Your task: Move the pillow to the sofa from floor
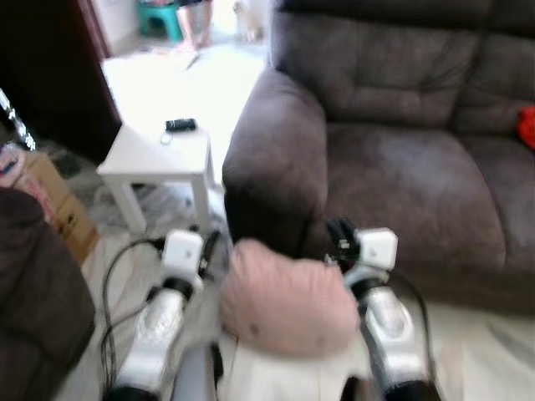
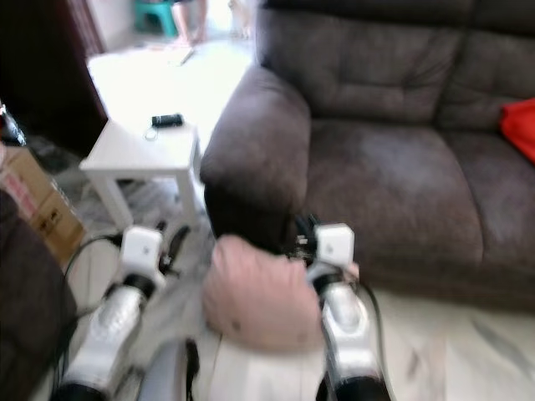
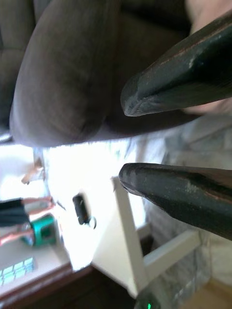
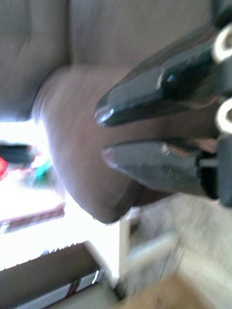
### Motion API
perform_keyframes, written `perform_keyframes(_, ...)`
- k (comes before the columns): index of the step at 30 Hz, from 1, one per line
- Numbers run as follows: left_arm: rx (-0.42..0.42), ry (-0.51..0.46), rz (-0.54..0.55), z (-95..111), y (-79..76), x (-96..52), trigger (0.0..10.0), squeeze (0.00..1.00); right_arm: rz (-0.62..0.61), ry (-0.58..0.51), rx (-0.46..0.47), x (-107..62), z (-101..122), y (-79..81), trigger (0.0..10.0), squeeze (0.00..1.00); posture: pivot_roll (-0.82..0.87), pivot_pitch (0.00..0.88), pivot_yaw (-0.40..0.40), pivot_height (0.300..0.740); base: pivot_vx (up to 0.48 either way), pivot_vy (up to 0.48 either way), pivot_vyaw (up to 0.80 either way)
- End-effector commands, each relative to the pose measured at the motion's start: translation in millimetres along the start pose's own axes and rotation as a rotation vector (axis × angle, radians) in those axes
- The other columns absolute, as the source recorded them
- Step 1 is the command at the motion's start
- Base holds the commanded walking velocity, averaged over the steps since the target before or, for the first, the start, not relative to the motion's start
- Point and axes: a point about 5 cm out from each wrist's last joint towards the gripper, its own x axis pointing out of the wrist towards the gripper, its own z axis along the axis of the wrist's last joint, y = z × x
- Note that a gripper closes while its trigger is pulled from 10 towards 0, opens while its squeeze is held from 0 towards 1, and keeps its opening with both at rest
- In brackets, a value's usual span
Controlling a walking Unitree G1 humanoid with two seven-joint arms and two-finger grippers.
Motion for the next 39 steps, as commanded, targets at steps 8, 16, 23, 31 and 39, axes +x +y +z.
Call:
perform_keyframes(8, -0.026, -0.003, -0.055, 1, -15.3, 2.6, 10.0, 0.0, -0.054, 0.017, -0.021, -6.3, -2, -18.9, 10.0, 0.0, 0.14, 0.037, -0.013, 0.546, 0.292, 0.0, 0.0)
perform_keyframes(16, -0.039, 0.005, -0.105, 0, -22.1, -0.3, 10.0, 0.0, -0.079, 0.036, -0.011, -5.8, -5, -19.8, 10.0, 0.0, 0.15, 0.042, -0.013, 0.546, 0.0, 0.0, 0.0)
perform_keyframes(23, -0.042, 0.007, -0.113, -1, -21.6, -0.6, 10.0, 0.0, -0.073, 0.027, -0.01, -5.2, -4, -18.9, 10.0, 0.0, 0.15, 0.042, -0.014, 0.52, 0.0, 0.0, 0.0)
perform_keyframes(31, -0.041, 0.008, -0.118, -1, -22.3, -0.4, 10.0, 0.0, -0.084, 0.017, 0.002, -5.0, -3, -19.4, 10.0, 0.0, 0.15, 0.041, -0.014, 0.52, 0.0, 0.0, 0.0)
perform_keyframes(39, -0.041, 0.008, -0.119, -1, -22.7, -0.1, 10.0, 0.0, -0.08, 0.007, 0.003, -3.8, -1, -19.9, 10.0, 0.0, 0.15, 0.04, -0.016, 0.52, 0.0, 0.0, -0.6)
